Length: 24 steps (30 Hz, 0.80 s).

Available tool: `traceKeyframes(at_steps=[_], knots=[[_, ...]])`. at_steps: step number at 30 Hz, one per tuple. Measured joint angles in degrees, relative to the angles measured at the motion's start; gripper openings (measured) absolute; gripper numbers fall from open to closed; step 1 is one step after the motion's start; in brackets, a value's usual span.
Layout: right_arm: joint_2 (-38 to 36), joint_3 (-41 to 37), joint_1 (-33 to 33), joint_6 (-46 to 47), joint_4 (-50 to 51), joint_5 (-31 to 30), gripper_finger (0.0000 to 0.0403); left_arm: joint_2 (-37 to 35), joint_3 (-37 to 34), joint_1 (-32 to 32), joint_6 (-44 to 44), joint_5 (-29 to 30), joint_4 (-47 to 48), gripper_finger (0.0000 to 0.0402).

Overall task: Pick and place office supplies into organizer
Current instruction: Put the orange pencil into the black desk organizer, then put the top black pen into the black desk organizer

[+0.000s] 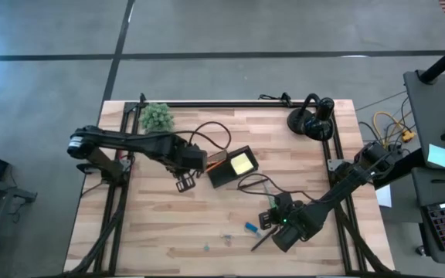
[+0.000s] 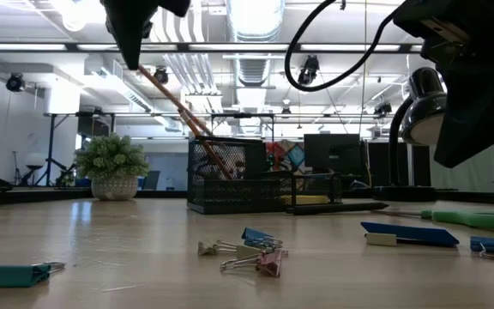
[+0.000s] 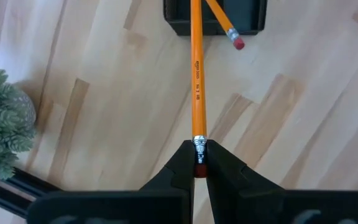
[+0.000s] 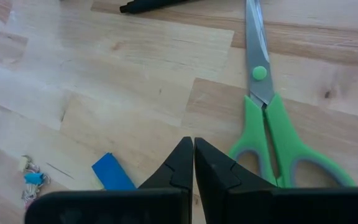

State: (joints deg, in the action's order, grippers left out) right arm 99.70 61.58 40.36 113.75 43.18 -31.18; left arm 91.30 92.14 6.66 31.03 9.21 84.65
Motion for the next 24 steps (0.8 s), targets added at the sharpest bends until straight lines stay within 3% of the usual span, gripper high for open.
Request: traceKeyframes(at_steps=[7, 14, 19, 24], knots=[[0.00, -0.01, 0.00, 0.25, -0.09, -0.01, 0.0009, 5.34, -0.04, -1.87, -3.85, 0.08, -0.43, 0.0005], [0.00, 0.00, 0.00, 0.73, -0.17, 0.00, 0.0009, 7.06, 0.07, -3.11, -7.42, 0.78, -3.16, 0.0055], [0.00, 0.00, -0.01, 1.34, -0.11, 0.00, 0.0009, 5.82, 1.51, -3.24, -7.47, 4.06, -6.16, 0.0080], [0.00, -0.03, -0.01, 1.32, 0.13, 0.00, 0.0009, 3.72, 3.36, -2.84, -7.49, 12.06, -6.59, 0.0096]])
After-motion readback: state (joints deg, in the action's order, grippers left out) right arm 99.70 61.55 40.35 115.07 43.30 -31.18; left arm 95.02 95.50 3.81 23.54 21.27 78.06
